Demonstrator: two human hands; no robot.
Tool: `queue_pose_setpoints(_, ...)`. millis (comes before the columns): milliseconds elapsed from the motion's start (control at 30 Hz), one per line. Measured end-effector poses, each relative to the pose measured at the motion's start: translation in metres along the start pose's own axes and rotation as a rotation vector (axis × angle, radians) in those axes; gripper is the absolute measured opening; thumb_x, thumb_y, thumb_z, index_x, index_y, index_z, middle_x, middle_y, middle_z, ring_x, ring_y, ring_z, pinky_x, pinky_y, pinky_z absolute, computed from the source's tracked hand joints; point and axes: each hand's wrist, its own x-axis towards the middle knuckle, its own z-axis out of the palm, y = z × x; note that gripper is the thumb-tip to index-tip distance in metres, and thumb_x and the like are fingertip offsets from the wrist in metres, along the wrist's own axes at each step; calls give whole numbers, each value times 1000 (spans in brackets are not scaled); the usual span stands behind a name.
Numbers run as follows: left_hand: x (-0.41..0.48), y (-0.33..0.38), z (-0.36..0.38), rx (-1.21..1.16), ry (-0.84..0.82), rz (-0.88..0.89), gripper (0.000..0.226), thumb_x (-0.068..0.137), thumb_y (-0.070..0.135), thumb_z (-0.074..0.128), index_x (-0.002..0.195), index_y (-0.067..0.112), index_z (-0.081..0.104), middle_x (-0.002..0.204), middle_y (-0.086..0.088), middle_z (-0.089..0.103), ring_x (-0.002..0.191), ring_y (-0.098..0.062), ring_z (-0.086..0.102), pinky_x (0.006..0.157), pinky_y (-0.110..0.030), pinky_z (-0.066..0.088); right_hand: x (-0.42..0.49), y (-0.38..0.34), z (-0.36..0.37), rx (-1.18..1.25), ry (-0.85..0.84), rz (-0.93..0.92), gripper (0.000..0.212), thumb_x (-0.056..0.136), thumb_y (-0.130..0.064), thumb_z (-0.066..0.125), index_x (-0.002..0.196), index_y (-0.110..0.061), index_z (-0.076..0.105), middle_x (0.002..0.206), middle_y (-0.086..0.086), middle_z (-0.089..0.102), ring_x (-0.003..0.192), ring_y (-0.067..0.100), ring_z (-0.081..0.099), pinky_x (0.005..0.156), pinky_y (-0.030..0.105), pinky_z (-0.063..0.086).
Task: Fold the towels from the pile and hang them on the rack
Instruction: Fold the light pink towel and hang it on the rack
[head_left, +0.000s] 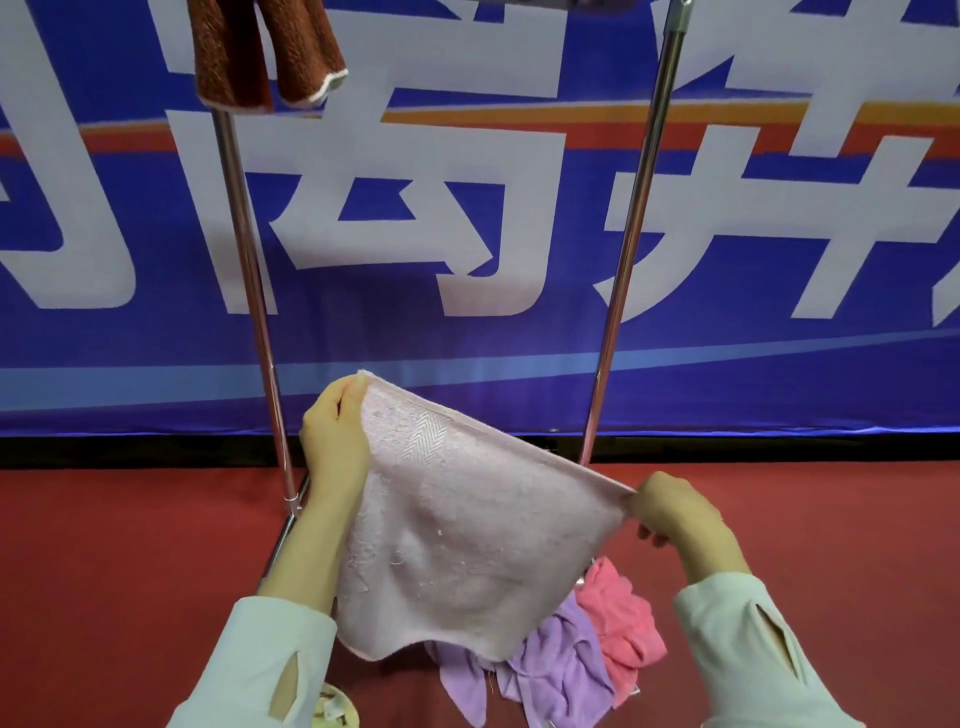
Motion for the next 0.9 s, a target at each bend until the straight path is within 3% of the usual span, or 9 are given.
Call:
queue_pose_setpoints(67,0,-2,1,9,-2,5,23,97,17,50,106,6,68,102,3,66,98,-11,57,90,-26,43,2,2,2,77,133,33,28,87,-10,48,107,-10,67,105,14,70,96,30,68,80,33,47)
queue_pose_setpoints(133,0,-4,1,-3,5,-4,22,98,17,50,105,7,68,101,3,66,96,-10,57,88,-24,42,4,3,4,144,218,-12,40,89,-6,42,123,-14,62,122,19,63,111,37,60,83,35,44)
queue_pose_setpoints(267,-2,-10,0,-20,9,-33,20,98,18,50,100,10,68,92,7,65,92,-9,57,84,-24,42,5,4,-1,326,397,-81,45,92,-6,40,127,-22,62,119,21,64,109,40,57,77,35,40)
queue_pose_setpoints(400,-1,-18,-1,-36,4,-68,22,97,20,52,104,10,69,99,4,68,95,-10,59,89,-26,45,1,5,-4,402,515,-97,32,98,-19,47,126,-17,64,118,21,65,110,41,57,82,38,43)
queue_pose_setpoints(500,-2,-21,-1,-55,25,-88,19,97,21,52,96,12,69,91,2,66,88,-10,56,85,-28,44,-1,7,-6,478,600,-110,26,95,-20,55,115,-12,70,112,22,68,106,41,59,82,38,43)
queue_pose_setpoints(733,0,-21,0,-117,77,-151,22,97,21,52,102,7,68,93,-2,64,87,-11,54,83,-29,44,0,4,-11,538,632,-176,26,92,-15,60,116,-10,70,109,18,71,107,38,61,90,38,44)
queue_pose_setpoints(900,-2,-23,-1,-103,69,-143,22,97,20,52,104,5,68,95,-2,65,89,-13,55,83,-27,44,-4,4,-10,647,724,-164,18,93,-17,58,102,-7,71,98,17,72,98,37,62,77,33,38)
